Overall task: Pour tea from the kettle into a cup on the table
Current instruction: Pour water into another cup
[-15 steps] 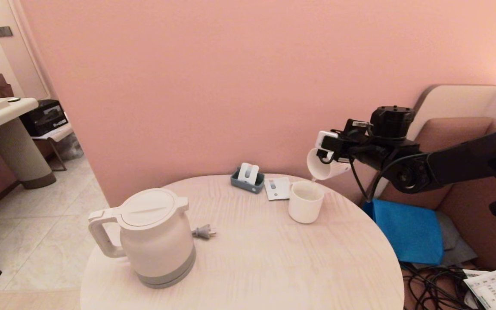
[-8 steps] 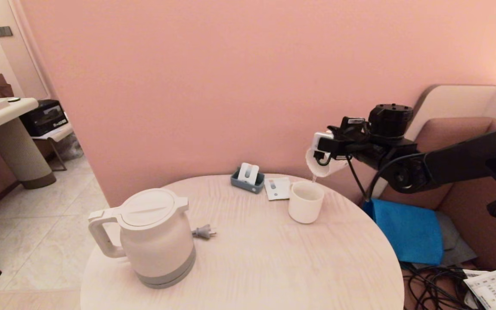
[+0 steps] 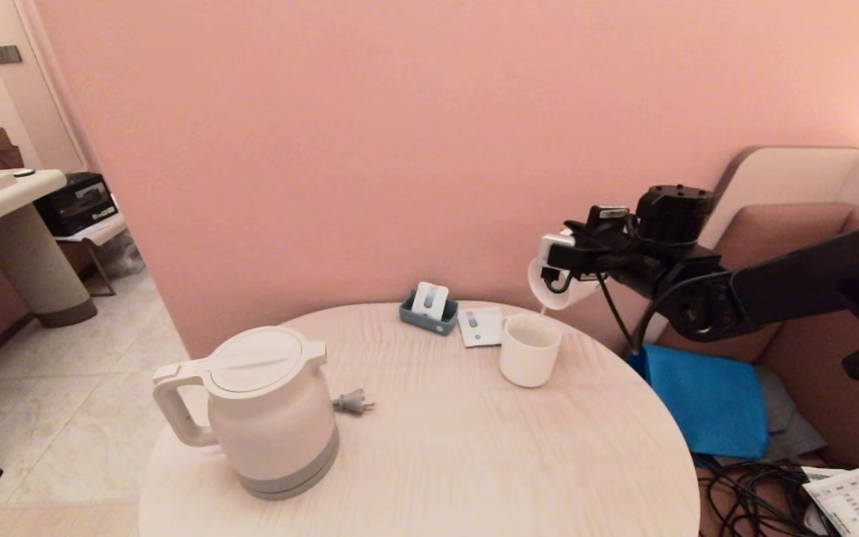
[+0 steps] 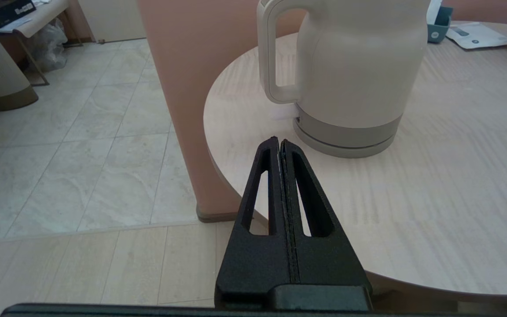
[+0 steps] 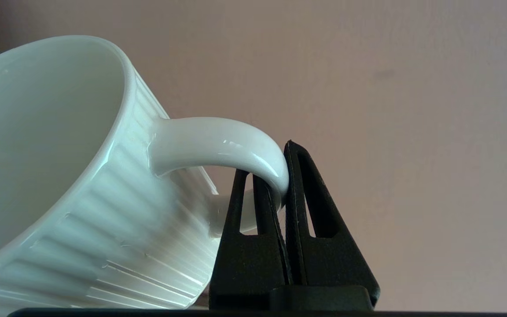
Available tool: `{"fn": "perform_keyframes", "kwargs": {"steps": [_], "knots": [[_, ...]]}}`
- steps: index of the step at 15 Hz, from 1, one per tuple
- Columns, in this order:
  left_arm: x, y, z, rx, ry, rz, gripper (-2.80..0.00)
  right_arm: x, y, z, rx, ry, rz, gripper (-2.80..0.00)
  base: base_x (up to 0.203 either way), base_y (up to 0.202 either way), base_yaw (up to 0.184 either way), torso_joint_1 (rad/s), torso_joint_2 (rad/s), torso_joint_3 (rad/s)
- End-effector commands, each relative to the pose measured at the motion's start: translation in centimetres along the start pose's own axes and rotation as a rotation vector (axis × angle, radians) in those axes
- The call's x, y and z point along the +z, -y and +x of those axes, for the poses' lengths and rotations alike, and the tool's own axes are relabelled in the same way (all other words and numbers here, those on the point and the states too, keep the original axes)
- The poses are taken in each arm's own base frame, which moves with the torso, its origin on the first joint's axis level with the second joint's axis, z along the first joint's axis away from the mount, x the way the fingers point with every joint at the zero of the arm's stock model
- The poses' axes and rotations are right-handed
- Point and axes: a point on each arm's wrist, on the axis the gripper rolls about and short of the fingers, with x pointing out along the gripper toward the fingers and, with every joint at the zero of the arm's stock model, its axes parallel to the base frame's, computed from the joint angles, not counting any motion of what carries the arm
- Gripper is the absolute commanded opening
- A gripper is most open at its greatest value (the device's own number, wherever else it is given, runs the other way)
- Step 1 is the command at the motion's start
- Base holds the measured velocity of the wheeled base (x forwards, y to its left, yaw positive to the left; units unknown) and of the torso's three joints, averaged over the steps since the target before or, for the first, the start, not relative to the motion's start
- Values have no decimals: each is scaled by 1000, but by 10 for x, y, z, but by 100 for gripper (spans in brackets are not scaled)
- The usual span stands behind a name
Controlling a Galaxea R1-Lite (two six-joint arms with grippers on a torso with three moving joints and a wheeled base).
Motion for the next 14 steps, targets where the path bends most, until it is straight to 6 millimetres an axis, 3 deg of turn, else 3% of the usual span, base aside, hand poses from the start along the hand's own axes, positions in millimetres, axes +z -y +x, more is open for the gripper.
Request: {"fn": "perform_keyframes", "kwargs": {"steps": [1,14], "knots": [[0,0,0,0,0,0,-280,2,2,-1,-6,5,-8,-280,0,0,0,0,0,0],[0,0,0,0,0,0,-280,8,0,-16,26,-19,39,-280,0,0,0,0,0,0]]}}
